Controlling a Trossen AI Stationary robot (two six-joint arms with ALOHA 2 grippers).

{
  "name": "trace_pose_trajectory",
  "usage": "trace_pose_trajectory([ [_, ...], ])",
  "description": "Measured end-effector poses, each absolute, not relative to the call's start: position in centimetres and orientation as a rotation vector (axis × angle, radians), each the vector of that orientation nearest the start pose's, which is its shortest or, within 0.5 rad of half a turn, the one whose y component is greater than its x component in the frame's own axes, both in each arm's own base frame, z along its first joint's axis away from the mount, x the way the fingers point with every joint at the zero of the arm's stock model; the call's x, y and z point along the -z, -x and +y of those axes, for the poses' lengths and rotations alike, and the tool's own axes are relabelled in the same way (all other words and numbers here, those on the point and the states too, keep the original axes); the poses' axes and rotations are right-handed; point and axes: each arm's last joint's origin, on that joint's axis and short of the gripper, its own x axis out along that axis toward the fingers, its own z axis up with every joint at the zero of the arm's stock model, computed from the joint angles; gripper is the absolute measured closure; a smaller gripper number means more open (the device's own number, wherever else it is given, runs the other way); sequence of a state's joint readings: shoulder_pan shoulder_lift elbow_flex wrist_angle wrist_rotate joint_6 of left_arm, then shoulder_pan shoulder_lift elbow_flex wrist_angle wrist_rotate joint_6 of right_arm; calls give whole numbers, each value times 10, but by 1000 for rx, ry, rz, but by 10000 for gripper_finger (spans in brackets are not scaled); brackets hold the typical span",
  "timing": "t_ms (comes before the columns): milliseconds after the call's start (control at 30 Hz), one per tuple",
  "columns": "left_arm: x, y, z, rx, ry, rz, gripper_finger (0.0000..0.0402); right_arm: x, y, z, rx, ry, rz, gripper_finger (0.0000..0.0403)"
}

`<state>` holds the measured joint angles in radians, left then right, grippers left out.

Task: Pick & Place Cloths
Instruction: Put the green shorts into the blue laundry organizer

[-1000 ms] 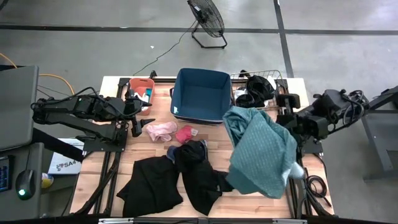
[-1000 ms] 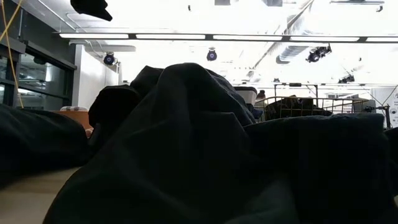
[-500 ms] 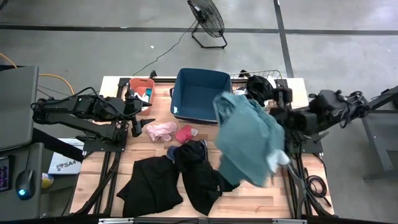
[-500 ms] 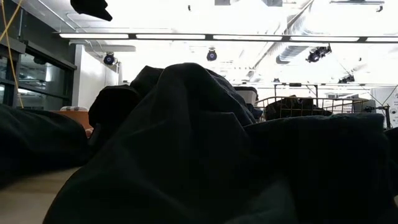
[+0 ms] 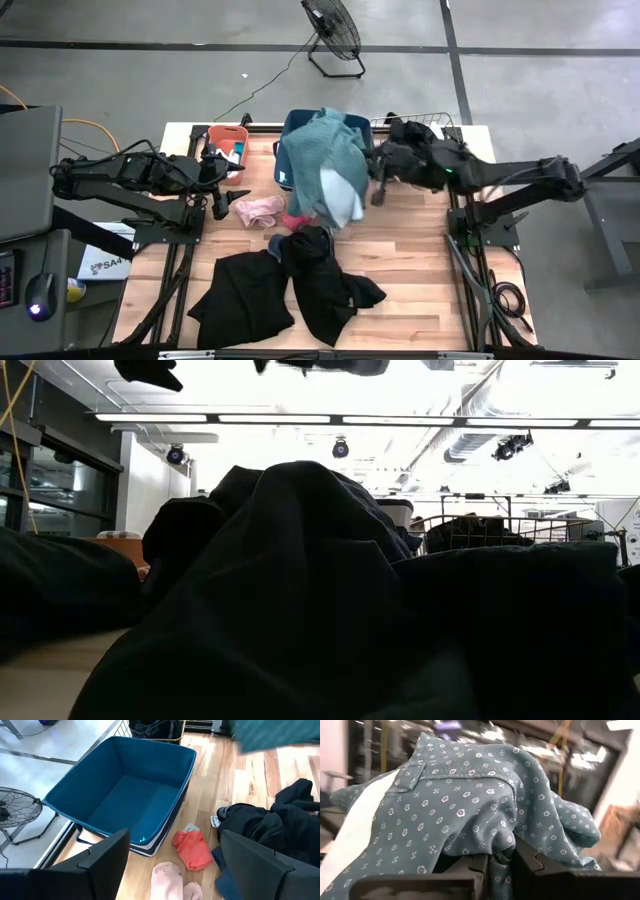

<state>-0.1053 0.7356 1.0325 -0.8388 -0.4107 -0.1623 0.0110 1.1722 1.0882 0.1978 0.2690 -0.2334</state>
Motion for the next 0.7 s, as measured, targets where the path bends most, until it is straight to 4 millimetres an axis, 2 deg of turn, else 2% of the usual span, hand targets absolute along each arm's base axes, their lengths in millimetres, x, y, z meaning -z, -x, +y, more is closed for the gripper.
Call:
trace_pose_trajectory([
  [233, -362, -124, -1, -339, 25, 484, 96, -364, -290, -61, 493, 45, 21, 368],
  [400, -362, -127, -2, -339, 24, 487, 96, -332, -309, -95, 538, 2, 125, 368],
  [567, -360, -130, -2, -340, 22, 498, 96, -299, -321, -122, 591, -61, 240, 368],
  [700, -360, -131, -2, -341, 20, 504, 96, -280, -325, -134, 594, -112, 315, 368],
])
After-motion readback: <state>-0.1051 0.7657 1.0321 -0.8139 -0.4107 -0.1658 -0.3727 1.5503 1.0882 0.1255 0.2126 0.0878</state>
